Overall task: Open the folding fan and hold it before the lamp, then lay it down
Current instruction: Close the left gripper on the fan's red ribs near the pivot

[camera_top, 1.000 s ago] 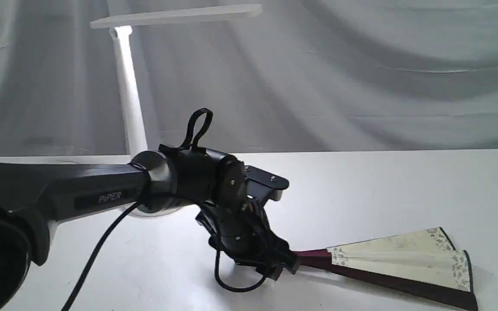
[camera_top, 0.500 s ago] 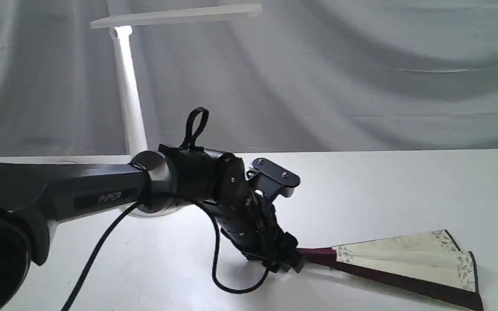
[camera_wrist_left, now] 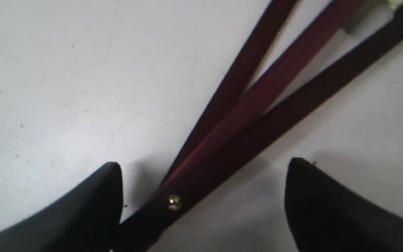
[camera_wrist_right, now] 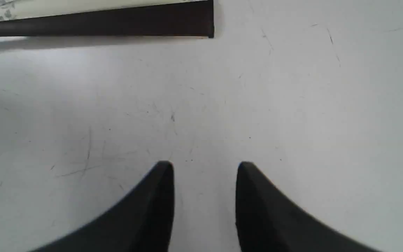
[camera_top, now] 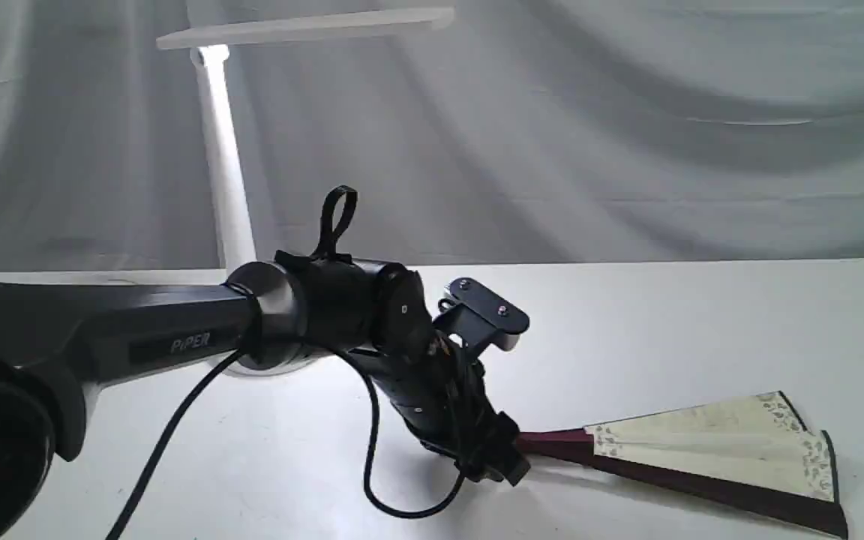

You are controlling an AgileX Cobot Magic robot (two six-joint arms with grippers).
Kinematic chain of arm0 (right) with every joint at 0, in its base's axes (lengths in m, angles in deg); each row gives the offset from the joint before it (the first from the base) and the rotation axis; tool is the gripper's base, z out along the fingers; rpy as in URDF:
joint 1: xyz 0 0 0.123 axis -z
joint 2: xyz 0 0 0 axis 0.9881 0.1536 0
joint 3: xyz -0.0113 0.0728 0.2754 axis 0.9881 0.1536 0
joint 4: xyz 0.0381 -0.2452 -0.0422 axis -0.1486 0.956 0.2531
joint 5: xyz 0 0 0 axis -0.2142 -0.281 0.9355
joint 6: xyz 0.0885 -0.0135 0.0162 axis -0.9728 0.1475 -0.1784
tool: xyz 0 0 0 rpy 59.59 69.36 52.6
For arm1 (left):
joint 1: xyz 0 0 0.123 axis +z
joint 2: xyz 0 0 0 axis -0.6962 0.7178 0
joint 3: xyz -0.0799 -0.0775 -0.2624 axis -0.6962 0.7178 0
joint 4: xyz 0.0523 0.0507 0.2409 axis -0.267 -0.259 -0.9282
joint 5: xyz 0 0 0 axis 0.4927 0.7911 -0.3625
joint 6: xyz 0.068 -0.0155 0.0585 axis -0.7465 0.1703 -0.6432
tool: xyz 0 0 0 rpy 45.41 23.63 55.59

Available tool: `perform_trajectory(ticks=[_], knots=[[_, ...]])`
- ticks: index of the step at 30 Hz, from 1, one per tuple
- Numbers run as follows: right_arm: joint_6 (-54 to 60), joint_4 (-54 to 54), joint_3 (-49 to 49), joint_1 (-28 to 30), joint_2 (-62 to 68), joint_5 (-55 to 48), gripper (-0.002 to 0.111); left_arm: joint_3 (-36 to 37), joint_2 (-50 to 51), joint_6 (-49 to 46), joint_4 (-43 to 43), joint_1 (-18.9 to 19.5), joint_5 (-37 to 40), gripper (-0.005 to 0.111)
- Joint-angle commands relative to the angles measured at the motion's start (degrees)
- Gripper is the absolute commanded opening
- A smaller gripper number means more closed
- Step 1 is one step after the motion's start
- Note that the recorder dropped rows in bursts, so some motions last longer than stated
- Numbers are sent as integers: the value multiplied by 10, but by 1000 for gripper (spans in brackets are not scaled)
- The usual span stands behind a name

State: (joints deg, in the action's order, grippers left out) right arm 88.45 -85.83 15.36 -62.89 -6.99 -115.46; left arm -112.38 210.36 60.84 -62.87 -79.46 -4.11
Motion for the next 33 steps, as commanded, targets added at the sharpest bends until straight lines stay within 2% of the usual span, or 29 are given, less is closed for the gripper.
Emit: perform_trajectory(ticks=[1, 10, 16, 18, 26, 29, 33], knots=[[1, -3, -4, 2, 2, 8, 30, -3, 1, -16, 5, 1, -7, 64], [1, -3, -4, 2, 2, 9, 30, -3, 1, -88, 7, -9, -41, 64], [1, -3, -4, 2, 2, 10, 30, -3, 6, -85, 26, -9, -40, 64], [1, -3, -4, 2, 2, 10, 30, -3, 7, -59, 52, -9, -39, 64], [1, -3, -4, 2, 2, 10, 30, -3, 9, 74, 54, -9, -28, 64], [1, -3, -4, 2, 2, 10, 30, -3, 9, 142, 66, -9, -7, 64], [1, -5, -4, 2, 2, 10, 30, -2, 9, 177, 69, -9, 34, 64]])
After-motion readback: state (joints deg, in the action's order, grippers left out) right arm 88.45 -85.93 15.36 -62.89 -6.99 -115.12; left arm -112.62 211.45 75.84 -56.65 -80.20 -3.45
